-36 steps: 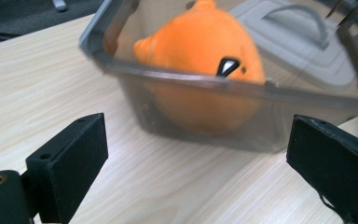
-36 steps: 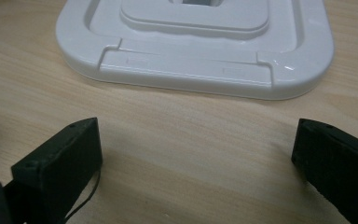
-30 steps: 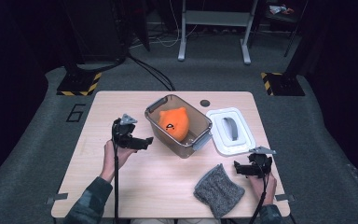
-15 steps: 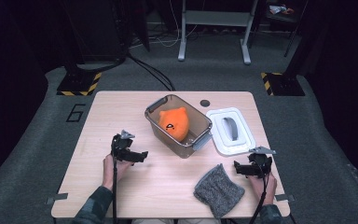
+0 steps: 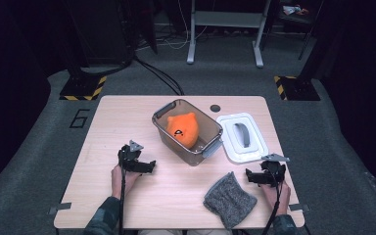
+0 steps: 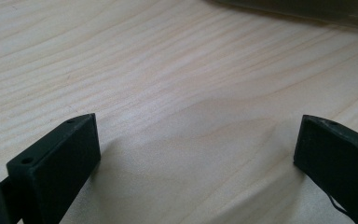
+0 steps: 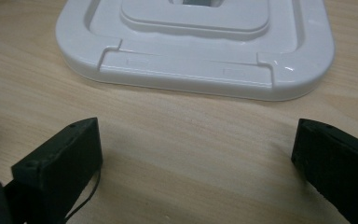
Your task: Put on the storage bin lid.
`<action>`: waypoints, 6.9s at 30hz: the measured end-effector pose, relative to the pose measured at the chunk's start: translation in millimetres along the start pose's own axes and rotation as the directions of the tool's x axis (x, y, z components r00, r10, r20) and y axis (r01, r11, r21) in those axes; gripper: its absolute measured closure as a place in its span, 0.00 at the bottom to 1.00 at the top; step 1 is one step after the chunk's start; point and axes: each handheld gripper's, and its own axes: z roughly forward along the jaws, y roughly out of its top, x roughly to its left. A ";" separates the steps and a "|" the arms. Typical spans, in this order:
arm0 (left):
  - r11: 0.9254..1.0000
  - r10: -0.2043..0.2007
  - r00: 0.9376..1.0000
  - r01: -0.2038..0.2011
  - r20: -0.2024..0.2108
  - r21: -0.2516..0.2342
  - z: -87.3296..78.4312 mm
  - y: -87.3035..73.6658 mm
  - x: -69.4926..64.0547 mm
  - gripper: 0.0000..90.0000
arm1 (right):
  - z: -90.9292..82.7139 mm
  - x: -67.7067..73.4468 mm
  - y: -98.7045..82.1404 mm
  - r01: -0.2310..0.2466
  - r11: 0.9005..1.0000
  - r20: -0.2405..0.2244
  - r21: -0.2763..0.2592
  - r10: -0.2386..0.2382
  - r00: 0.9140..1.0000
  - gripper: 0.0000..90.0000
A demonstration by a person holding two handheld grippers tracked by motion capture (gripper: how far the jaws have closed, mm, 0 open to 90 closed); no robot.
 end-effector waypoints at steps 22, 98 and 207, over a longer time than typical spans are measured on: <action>1.000 0.024 1.000 -0.023 0.009 -0.003 2.0 2.3 -2.5 0.00 | -1.7 -2.9 55.7 0.011 0.999 -0.012 0.049 -0.011 1.000 0.02; 1.000 0.019 1.000 -0.019 0.008 -0.005 2.6 3.2 -3.5 0.02 | 33.0 -17.1 115.7 -0.043 0.999 -0.070 0.001 0.043 0.997 0.74; 1.000 0.024 1.000 -0.024 0.013 -0.002 2.1 3.0 -3.9 0.02 | 1.2 144.2 232.6 0.196 0.980 -0.344 -0.047 -0.200 0.917 0.74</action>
